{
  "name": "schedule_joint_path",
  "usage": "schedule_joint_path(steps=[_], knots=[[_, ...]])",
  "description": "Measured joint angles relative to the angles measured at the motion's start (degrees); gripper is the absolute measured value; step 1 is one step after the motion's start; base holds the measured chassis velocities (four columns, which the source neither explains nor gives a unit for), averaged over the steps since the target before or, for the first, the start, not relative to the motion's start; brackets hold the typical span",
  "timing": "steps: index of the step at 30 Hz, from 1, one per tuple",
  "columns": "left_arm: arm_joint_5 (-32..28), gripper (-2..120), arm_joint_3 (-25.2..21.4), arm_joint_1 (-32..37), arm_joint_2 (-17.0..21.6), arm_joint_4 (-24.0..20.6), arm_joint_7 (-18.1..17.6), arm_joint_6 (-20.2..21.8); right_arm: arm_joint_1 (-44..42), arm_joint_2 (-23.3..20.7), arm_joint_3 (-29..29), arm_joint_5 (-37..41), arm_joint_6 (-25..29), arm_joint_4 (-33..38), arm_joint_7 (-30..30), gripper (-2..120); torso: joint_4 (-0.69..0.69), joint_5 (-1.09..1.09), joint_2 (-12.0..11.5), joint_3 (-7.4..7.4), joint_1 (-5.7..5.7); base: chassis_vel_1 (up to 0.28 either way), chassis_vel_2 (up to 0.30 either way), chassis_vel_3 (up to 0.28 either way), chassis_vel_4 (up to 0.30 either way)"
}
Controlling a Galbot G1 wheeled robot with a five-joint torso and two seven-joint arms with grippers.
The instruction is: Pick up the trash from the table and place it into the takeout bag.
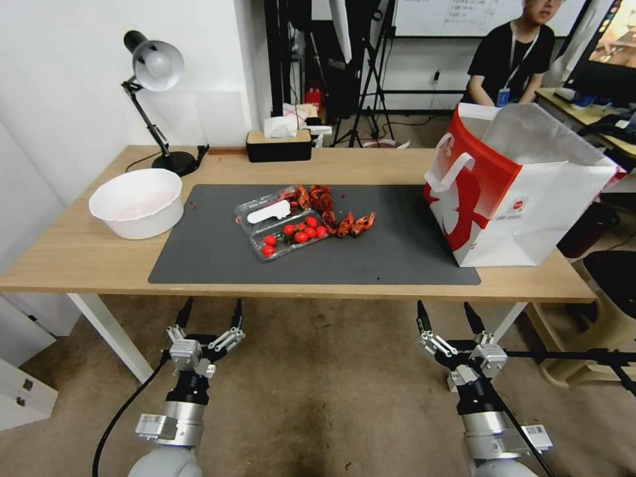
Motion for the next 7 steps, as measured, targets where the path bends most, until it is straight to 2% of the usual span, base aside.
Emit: schedule_joint_path(steps=[7], knots=[[-0.03, 100, 0.01, -0.02, 0.02, 0.00, -0.03, 0.07, -0.01, 0.01, 0.00, -0.04, 0.00, -0.03, 0.01, 100, 0.00, 0.00, 0.00, 0.00, 0.00, 0.000, 0.000, 0.000, 0.000]])
